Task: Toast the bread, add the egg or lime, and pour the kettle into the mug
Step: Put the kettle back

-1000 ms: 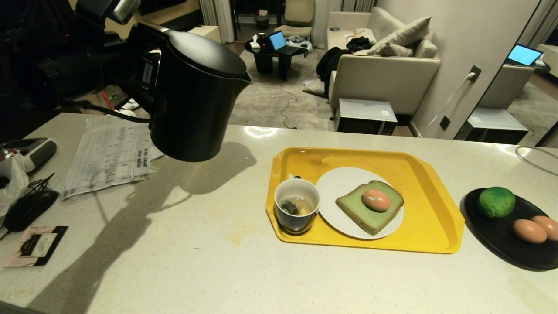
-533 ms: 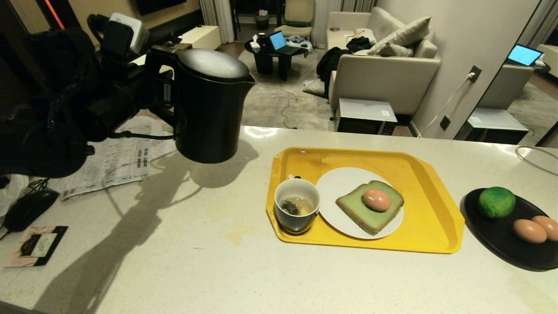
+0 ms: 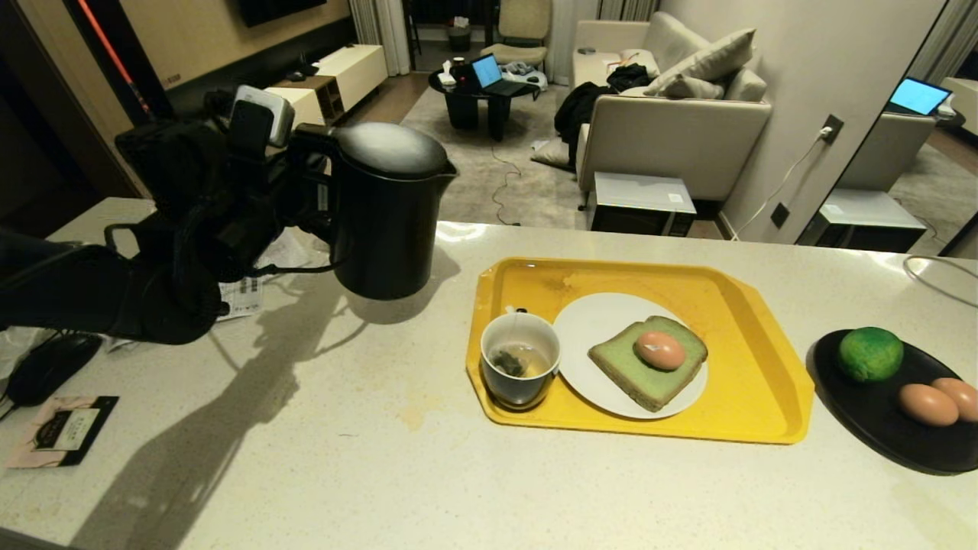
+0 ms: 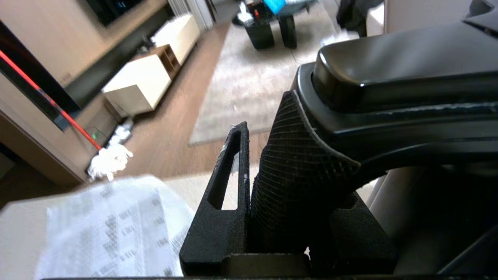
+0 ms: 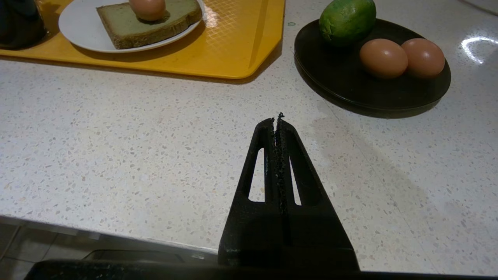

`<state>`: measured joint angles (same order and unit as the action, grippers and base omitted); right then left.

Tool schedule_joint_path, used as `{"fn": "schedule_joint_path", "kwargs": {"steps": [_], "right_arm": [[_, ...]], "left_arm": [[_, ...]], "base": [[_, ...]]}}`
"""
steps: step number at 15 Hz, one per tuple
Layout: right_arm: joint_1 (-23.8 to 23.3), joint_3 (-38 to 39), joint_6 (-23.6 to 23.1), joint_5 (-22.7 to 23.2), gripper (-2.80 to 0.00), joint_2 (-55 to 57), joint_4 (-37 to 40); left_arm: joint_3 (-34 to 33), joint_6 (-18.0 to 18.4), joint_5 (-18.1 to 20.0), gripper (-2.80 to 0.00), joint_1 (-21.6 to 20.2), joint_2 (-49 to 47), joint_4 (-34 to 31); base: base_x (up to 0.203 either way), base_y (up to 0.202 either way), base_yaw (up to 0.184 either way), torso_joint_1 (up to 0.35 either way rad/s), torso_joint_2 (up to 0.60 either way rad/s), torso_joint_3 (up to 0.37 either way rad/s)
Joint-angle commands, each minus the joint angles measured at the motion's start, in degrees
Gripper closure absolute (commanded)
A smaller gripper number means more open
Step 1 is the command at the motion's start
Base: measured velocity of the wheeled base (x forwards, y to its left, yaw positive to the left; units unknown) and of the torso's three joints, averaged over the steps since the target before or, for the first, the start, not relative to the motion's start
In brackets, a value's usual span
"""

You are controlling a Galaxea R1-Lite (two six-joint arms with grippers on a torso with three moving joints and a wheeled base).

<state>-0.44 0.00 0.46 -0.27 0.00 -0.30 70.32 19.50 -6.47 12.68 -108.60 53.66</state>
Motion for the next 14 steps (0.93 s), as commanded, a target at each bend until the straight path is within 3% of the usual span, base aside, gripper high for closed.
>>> {"fn": "schedule_joint_path", "kwargs": {"steps": [1, 7, 14], "right_arm": [[0.0, 0.18, -0.02, 0.0, 0.0, 0.0, -0.05], [0.0, 0.18, 0.03, 0.0, 0.0, 0.0, -0.05], [0.0, 0.18, -0.02, 0.0, 0.0, 0.0, -0.05]], "left_arm": [[-0.71, 0.09, 0.02, 0.0, 0.05, -2.2, 0.39], [-1.57, -0.07, 0.15, 0.0, 0.07, -4.87, 0.53], [-8.98, -1.58, -0.38, 0.0, -0.28, -5.75, 10.15]], "base": [[0.0, 0.0, 0.0, 0.0, 0.0, 0.0], [0.0, 0.0, 0.0, 0.0, 0.0, 0.0], [0.0, 0.0, 0.0, 0.0, 0.0, 0.0]]}}
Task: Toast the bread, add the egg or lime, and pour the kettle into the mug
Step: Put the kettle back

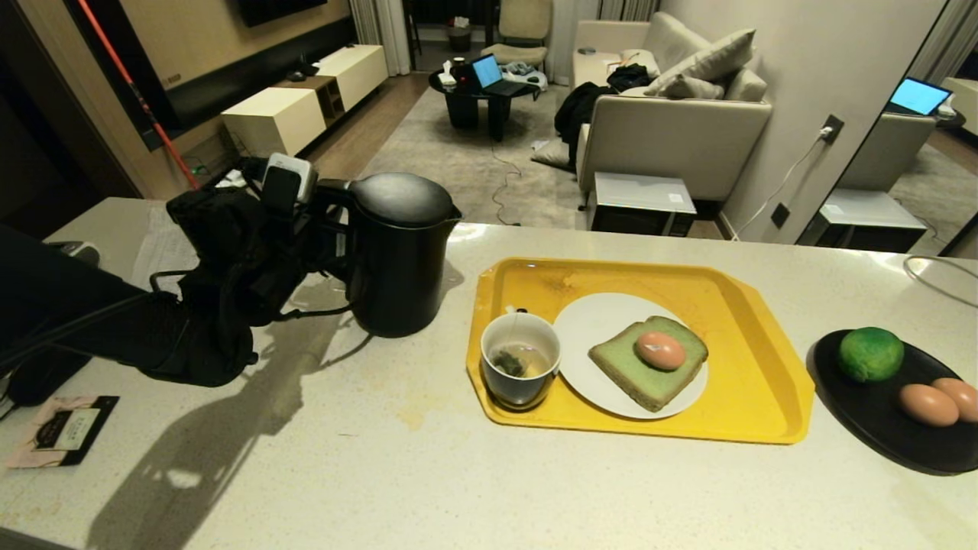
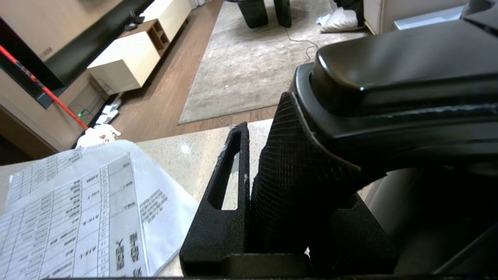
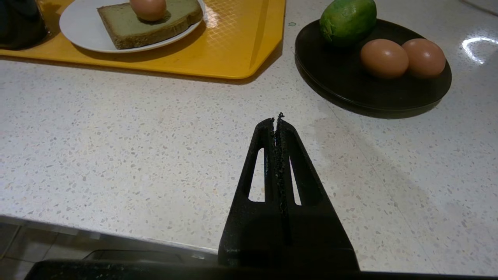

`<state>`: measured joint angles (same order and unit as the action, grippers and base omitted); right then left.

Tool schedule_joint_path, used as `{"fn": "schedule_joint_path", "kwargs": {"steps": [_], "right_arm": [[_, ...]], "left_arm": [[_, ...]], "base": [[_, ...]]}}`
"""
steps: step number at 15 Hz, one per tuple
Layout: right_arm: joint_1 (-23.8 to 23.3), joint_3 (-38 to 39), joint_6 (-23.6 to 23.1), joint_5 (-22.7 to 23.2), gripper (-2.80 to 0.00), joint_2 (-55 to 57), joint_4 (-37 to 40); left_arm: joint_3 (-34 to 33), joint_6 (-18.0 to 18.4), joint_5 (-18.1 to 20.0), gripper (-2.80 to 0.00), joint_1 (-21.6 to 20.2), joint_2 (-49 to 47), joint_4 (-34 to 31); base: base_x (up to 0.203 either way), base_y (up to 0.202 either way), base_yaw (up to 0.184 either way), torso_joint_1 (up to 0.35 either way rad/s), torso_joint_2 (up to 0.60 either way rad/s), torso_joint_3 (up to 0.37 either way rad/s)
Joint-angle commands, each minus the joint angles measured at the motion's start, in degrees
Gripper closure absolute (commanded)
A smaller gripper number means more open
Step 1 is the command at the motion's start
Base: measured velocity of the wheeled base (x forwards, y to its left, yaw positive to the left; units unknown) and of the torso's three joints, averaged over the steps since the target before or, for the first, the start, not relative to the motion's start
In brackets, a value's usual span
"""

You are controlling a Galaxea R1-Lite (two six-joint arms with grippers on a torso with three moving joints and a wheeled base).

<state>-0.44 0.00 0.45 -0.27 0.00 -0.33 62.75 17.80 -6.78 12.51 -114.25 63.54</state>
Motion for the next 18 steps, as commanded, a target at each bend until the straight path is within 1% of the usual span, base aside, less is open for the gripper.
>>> {"fn": "schedule_joint_path", "kwargs": {"steps": [1, 13, 16, 17, 18], "right_arm": [[0.0, 0.18, 0.06, 0.0, 0.0, 0.0, -0.02], [0.0, 0.18, -0.01, 0.0, 0.0, 0.0, -0.02], [0.0, 0.18, 0.02, 0.0, 0.0, 0.0, -0.02], [0.0, 0.18, -0.01, 0.0, 0.0, 0.05, -0.02], [0.0, 0.18, 0.07, 0.0, 0.0, 0.0, -0.02]], "left_arm": [[-1.66, 0.06, 0.01, 0.0, -0.32, -0.27, 0.35], [-2.07, 0.05, 0.1, 0.0, -0.79, 0.17, 0.35], [-4.58, 0.05, 0.16, 0.0, -0.71, 0.76, 0.41], [-5.8, 0.05, 0.18, -2.8, -0.65, 0.99, 0.52], [-6.75, 0.05, 0.25, -2.8, -0.64, 1.27, 1.22]], "base": [[0.0, 0.0, 0.0, 0.0, 0.0, 0.0], [0.0, 0.0, 0.0, 0.0, 0.0, 0.0], [0.0, 0.0, 0.0, 0.0, 0.0, 0.0], [0.0, 0.0, 0.0, 0.0, 0.0, 0.0], [0.0, 0.0, 0.0, 0.0, 0.0, 0.0]]}}
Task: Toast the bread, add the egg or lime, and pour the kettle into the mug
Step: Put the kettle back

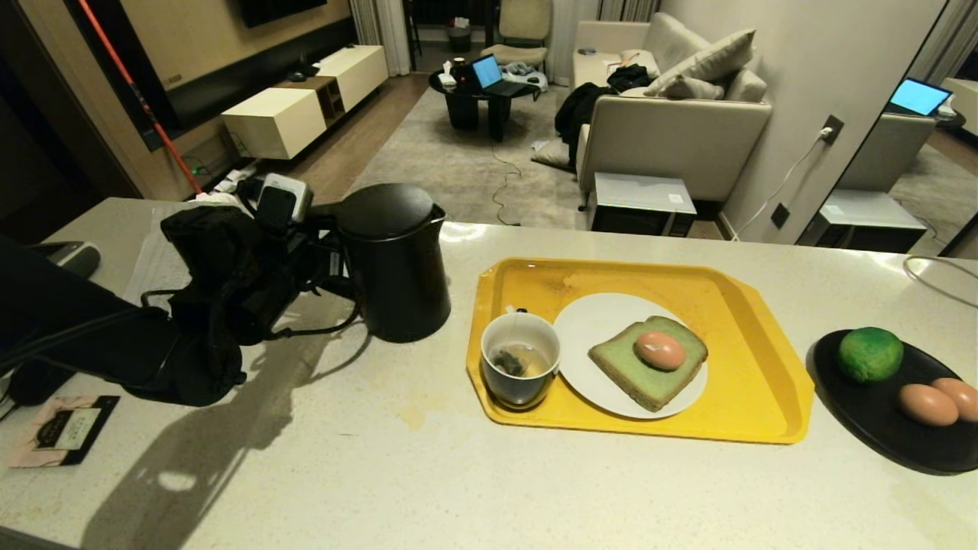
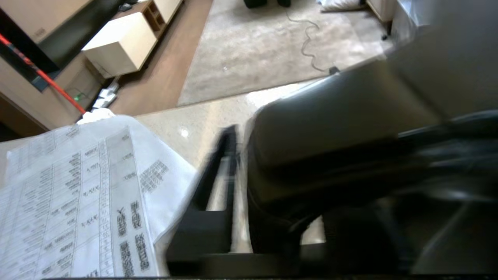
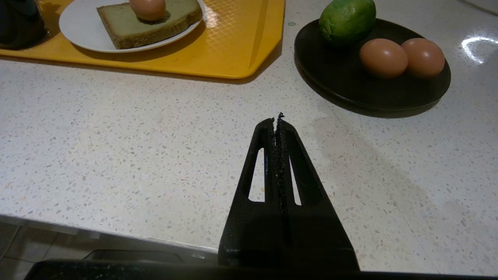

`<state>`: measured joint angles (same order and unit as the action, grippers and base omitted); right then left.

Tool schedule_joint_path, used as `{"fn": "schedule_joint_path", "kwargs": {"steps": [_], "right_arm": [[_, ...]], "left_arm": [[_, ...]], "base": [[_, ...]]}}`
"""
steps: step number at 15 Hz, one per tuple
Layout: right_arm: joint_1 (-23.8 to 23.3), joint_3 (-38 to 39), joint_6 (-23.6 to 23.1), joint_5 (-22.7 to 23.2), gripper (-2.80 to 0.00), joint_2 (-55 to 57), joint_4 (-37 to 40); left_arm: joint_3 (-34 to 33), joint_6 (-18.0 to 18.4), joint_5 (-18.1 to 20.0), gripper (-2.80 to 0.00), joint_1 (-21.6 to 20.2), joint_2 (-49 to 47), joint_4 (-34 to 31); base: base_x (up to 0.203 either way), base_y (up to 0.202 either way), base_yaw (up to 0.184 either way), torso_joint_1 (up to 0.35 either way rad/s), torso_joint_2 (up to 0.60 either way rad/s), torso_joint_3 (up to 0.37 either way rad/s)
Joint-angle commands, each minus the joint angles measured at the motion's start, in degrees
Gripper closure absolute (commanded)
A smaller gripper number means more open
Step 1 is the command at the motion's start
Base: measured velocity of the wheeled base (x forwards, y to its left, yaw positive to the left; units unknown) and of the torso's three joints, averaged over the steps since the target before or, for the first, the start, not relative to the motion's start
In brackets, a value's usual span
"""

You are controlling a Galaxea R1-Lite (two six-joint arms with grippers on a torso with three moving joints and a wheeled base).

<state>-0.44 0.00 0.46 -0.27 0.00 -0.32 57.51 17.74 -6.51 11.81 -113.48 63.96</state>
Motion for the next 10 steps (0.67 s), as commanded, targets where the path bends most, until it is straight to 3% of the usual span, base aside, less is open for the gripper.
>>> {"fn": "schedule_joint_path", "kwargs": {"steps": [1, 10], "right_arm": [[0.0, 0.18, -0.02, 0.01, 0.0, 0.0, -0.03], [0.0, 0.18, -0.02, 0.01, 0.0, 0.0, -0.03]], "left_arm": [[-1.88, 0.1, 0.01, -2.8, 0.05, 0.62, 1.34], [-13.25, 0.63, -0.43, -2.8, 0.06, 6.51, 5.56]], "base": [[0.0, 0.0, 0.0, 0.0, 0.0, 0.0], [0.0, 0.0, 0.0, 0.0, 0.0, 0.0]]}}
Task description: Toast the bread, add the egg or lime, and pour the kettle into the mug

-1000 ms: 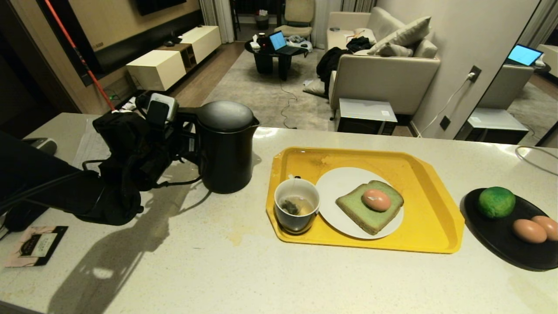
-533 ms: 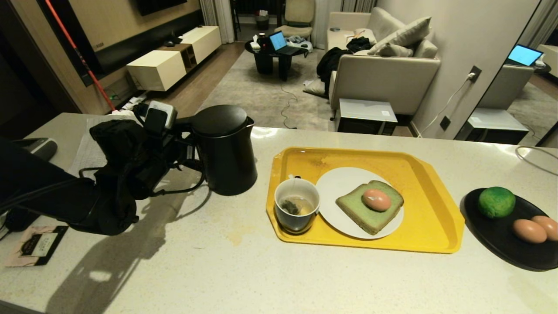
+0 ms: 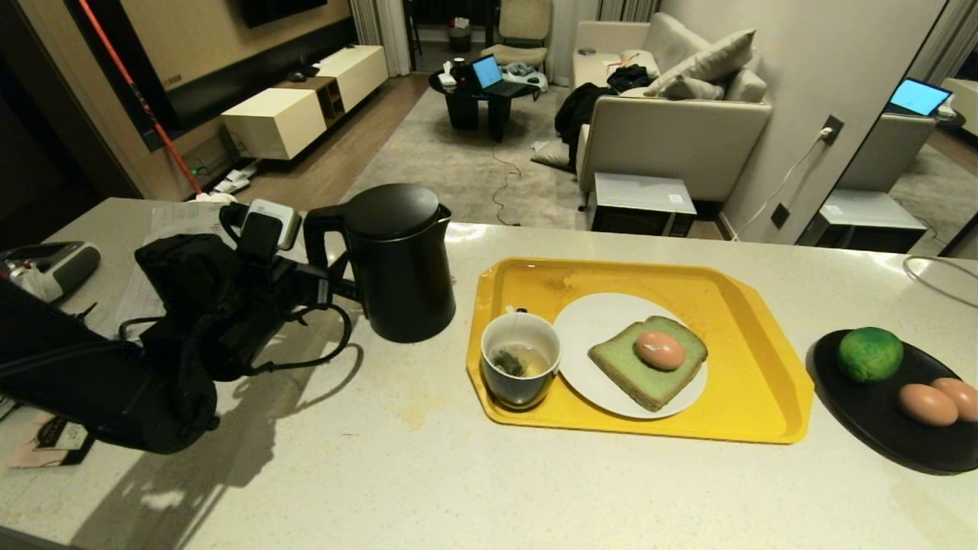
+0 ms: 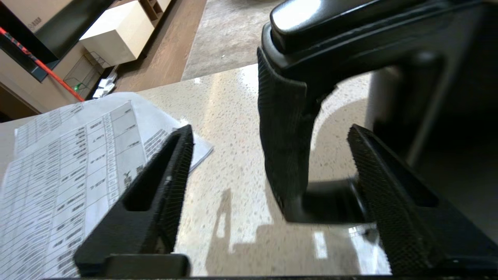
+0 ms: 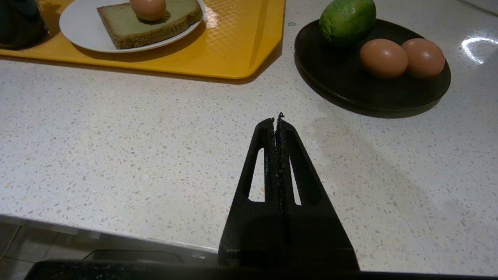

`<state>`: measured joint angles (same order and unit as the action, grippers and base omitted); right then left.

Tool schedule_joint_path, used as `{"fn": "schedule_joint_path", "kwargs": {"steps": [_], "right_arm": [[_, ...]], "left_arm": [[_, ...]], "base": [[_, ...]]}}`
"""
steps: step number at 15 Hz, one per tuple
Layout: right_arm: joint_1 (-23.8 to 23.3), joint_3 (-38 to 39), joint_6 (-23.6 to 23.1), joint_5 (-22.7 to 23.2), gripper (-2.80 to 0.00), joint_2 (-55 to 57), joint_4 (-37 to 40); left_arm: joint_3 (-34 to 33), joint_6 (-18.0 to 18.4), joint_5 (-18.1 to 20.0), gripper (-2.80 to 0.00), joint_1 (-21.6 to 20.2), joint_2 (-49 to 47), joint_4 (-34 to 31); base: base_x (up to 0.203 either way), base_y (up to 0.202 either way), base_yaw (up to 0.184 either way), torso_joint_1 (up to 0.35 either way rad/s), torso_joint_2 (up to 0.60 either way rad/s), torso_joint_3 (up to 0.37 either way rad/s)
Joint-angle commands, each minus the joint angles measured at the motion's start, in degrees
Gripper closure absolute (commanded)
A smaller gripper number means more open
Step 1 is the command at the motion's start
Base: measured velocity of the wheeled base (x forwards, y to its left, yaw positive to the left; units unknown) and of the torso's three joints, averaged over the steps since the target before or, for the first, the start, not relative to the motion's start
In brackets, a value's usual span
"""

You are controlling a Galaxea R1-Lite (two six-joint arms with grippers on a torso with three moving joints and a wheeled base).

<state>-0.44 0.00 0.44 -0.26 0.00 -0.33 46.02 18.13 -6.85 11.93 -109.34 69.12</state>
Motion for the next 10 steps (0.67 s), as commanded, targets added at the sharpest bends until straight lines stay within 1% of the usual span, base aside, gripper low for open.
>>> {"fn": "schedule_joint_path", "kwargs": {"steps": [1, 3, 4, 6, 9, 10], "right_arm": [[0.0, 0.18, 0.0, 0.0, 0.0, 0.0, -0.02], [0.0, 0.18, 0.09, 0.0, 0.0, 0.0, -0.02], [0.0, 0.18, 0.0, 0.0, 0.0, 0.0, -0.02], [0.0, 0.18, 0.0, 0.0, 0.0, 0.0, -0.02], [0.0, 0.18, 0.07, 0.0, 0.0, 0.0, -0.02], [0.0, 0.18, 0.0, 0.0, 0.0, 0.08, -0.02]], "left_arm": [[-3.35, 0.41, -0.09, -2.8, -0.07, 3.98, 0.37], [-5.94, 1.15, -0.09, -2.8, 0.15, 7.15, -0.13], [-6.99, 2.11, -0.09, -2.8, 0.26, 8.77, -0.21], [-9.22, 3.16, -0.13, -2.8, 1.22, 12.76, -1.49], [-10.81, 4.54, -0.53, -2.8, 2.73, 19.37, -8.08], [-11.09, 4.79, -0.58, 0.0, 3.08, 21.7, -10.77]], "base": [[0.0, 0.0, 0.0, 0.0, 0.0, 0.0], [0.0, 0.0, 0.0, 0.0, 0.0, 0.0], [0.0, 0.0, 0.0, 0.0, 0.0, 0.0], [0.0, 0.0, 0.0, 0.0, 0.0, 0.0], [0.0, 0.0, 0.0, 0.0, 0.0, 0.0], [0.0, 0.0, 0.0, 0.0, 0.0, 0.0]]}}
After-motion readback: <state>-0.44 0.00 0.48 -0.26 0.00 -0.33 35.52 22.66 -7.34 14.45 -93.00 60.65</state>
